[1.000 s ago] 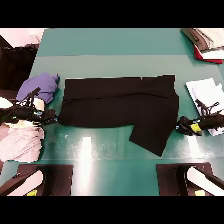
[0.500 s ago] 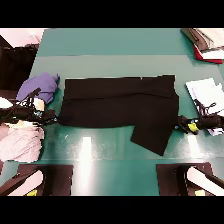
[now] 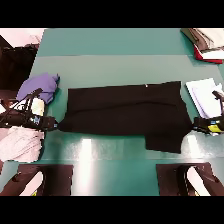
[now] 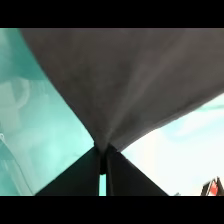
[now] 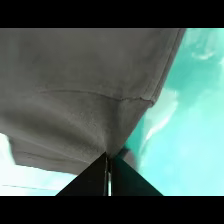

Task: Fold the shirts.

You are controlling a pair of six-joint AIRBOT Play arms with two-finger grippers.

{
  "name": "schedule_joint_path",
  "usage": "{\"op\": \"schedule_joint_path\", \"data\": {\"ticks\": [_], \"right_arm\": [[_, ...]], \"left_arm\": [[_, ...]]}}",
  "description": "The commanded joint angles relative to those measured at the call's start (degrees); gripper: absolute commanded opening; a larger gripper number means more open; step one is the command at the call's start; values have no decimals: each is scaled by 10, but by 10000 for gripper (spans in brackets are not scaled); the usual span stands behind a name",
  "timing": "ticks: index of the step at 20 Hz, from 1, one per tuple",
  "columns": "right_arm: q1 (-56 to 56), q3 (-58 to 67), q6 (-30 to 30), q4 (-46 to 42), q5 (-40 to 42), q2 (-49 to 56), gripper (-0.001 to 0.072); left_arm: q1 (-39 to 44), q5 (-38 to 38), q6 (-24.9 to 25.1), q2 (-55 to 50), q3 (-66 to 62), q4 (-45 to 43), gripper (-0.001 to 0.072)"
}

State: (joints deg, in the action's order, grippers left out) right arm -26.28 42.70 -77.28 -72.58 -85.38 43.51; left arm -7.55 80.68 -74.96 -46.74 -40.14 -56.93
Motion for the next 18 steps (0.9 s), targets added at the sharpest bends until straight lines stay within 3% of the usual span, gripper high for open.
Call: {"op": "schedule_joint_path", "data": {"ticks": [1, 7, 18], "right_arm": [[0, 38, -9, -19, -11, -49, 14], [29, 124, -9, 30, 66, 42, 14], [120, 294, -9, 21, 141, 311, 15]], "left_arm": [[39, 1, -31, 36, -3, -3, 21], [39, -191, -31, 16, -42, -3, 21], [39, -302, -31, -186, -121, -1, 23]]}}
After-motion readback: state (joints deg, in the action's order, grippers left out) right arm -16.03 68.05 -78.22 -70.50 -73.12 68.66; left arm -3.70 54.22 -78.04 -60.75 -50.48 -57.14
